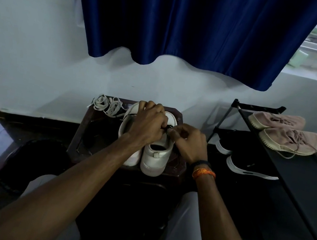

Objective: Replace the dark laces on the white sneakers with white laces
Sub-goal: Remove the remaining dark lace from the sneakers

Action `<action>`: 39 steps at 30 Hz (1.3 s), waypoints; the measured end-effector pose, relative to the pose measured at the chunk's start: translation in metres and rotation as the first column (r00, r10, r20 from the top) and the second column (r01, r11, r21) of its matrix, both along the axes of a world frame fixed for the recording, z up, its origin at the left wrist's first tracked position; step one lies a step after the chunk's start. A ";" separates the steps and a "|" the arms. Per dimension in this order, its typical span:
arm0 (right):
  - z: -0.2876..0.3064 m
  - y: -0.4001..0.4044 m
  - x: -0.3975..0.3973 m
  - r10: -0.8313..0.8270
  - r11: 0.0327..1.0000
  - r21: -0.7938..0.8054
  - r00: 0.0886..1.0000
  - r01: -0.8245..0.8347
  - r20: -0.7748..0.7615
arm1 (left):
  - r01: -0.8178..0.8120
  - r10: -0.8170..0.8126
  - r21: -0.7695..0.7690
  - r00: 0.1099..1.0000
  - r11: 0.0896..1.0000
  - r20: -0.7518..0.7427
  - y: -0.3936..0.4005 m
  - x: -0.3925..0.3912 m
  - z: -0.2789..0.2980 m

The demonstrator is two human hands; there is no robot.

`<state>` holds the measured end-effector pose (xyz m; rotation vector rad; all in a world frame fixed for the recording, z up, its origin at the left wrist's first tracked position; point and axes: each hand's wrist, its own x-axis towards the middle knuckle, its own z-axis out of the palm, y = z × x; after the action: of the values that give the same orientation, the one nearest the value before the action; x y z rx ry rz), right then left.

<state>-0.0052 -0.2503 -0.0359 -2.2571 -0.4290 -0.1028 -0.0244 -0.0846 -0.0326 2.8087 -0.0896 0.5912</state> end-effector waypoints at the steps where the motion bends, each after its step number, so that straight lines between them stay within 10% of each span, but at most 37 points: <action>1: 0.001 0.001 -0.001 0.003 1.000 -0.023 1.000 -0.002 0.023 | 0.004 -0.003 0.012 1.000 1.000 -0.010 0.001 0.000 0.000; 5: 0.005 0.003 -0.004 -0.004 0.998 -0.055 0.999 0.006 0.047 | -0.023 0.022 -0.024 0.999 0.999 -0.048 0.001 0.000 0.001; 14: 0.002 0.000 -0.009 -0.072 0.997 0.015 0.997 0.072 0.022 | -0.105 0.034 -0.642 0.992 0.760 -0.122 0.004 0.001 -0.003; 24: 0.003 0.010 -0.011 -0.064 0.989 -0.127 0.994 0.075 0.094 | 0.130 -0.136 -0.039 0.960 0.991 -0.245 0.006 0.008 0.029; 28: 0.002 0.010 -0.015 -0.109 0.987 -0.102 0.987 0.121 0.118 | 0.038 -0.088 -0.286 0.982 0.957 -0.165 0.010 0.006 0.024; 34: 0.000 0.009 -0.017 -0.164 0.985 -0.042 0.984 0.167 0.063 | -0.323 0.079 -0.748 0.936 0.579 -0.343 0.041 0.010 0.028; 39: 0.004 0.010 -0.017 -0.162 0.986 -0.033 0.986 0.163 0.042 | -0.140 0.011 -0.583 0.975 0.801 -0.220 0.022 0.006 0.036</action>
<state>-0.0221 -0.2401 -0.0315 -2.3266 -0.2682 -0.2252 -0.0182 -0.0625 0.0032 2.2359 0.2185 0.2684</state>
